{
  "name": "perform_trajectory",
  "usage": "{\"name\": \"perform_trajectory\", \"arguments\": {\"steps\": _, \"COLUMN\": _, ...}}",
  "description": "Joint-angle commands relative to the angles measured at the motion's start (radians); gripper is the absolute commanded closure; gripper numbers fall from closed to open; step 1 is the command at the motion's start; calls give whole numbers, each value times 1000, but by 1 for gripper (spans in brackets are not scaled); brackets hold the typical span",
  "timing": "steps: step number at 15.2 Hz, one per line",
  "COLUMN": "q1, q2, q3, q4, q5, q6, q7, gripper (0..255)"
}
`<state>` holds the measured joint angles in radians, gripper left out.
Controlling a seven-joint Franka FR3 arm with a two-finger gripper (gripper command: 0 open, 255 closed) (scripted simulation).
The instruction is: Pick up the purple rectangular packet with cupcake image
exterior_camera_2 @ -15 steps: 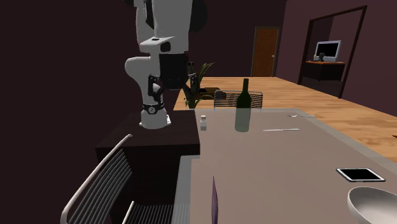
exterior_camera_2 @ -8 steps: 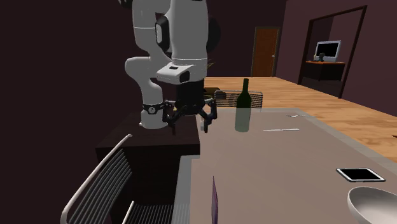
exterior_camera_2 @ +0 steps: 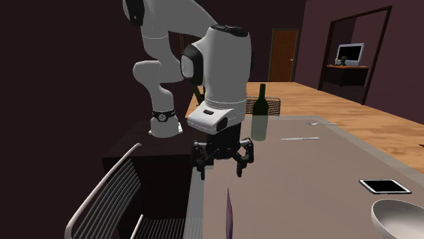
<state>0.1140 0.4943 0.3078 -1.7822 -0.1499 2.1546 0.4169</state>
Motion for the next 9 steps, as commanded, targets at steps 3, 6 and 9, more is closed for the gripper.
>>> {"name": "perform_trajectory", "arguments": {"steps": 3, "q1": 36, "q2": 116, "q3": -16, "q4": 106, "q5": -28, "q6": 3, "q7": 31, "gripper": 0}}
{"name": "perform_trajectory", "arguments": {"steps": 6, "q1": 40, "q2": 141, "q3": -22, "q4": 103, "q5": -35, "q6": 30, "q7": 35, "gripper": 0}}
{"name": "perform_trajectory", "arguments": {"steps": 9, "q1": 44, "q2": 167, "q3": -27, "q4": 102, "q5": -43, "q6": 57, "q7": 39, "gripper": 0}}
